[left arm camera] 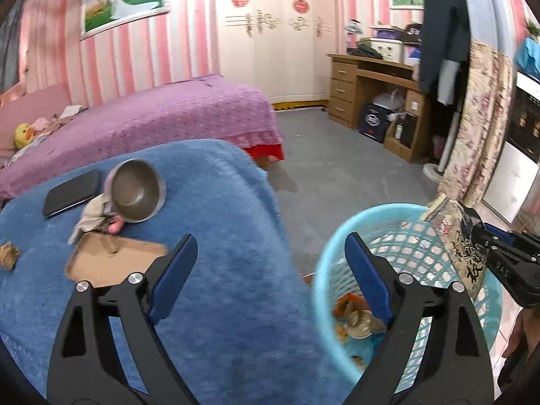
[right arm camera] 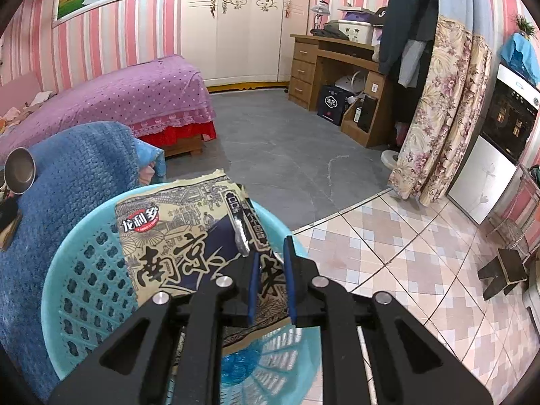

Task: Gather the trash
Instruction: 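Open the left tool to drop the cup while the right tool releases the wrapper, then return both tools to the blanket above the crumpled paper and pink mug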

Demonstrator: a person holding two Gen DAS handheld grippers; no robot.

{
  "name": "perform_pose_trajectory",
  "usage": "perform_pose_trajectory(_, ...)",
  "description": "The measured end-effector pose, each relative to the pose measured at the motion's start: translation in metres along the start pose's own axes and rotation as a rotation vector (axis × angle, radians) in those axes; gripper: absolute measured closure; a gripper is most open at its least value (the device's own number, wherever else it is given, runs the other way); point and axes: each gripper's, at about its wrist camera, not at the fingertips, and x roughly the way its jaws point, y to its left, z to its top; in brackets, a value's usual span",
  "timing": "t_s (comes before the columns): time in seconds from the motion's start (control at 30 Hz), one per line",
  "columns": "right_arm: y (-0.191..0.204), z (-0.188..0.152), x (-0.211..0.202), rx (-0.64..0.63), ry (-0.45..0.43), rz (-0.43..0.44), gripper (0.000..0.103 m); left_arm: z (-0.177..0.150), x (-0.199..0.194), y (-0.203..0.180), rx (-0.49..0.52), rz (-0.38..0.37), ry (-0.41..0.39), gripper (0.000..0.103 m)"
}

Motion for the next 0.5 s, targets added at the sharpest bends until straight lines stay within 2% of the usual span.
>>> perform_pose_trajectory(0.13, 0.01, 0.0, 0.0, -0.006, 0.003, 0.011, 0.084, -0.003, -0.011, 0.032, -0.04, 0.051, -0.003, 0.015)
perform_pose_trajectory(0.17, 0.013, 0.0, 0.0, -0.008, 0.006, 0.009, 0.069, -0.004, -0.014, 0.041, -0.05, 0.056, 0.0, 0.015)
perform_pose_trajectory(0.2, 0.016, 0.0, 0.0, -0.008, 0.007, 0.01, 0.046, -0.005, -0.017, 0.047, -0.054, 0.062, 0.001, 0.015)
perform_pose_trajectory(0.23, 0.017, 0.0, -0.001, -0.006, 0.002, 0.009, 0.037, -0.006, -0.021, 0.056, -0.056, 0.077, -0.003, 0.015)
perform_pose_trajectory(0.27, 0.019, 0.0, -0.003, -0.003, -0.005, 0.006, 0.031, -0.006, -0.024, 0.06, -0.055, 0.087, -0.006, 0.015)
perform_pose_trajectory(0.33, 0.022, 0.001, -0.007, 0.01, -0.008, 0.017, 0.028, -0.007, -0.03, 0.07, -0.049, 0.11, -0.016, 0.015)
perform_pose_trajectory(0.37, 0.024, 0.001, -0.009, 0.018, -0.015, 0.019, 0.019, -0.007, -0.035, 0.076, -0.047, 0.124, -0.022, 0.014)
perform_pose_trajectory(0.43, 0.03, 0.002, -0.016, 0.032, -0.041, 0.023, 0.011, -0.008, -0.041, 0.087, -0.049, 0.143, -0.028, 0.012)
perform_pose_trajectory(0.5, 0.038, 0.004, -0.022, 0.032, -0.054, 0.039, 0.009, -0.008, -0.047, 0.099, -0.053, 0.162, -0.033, 0.01)
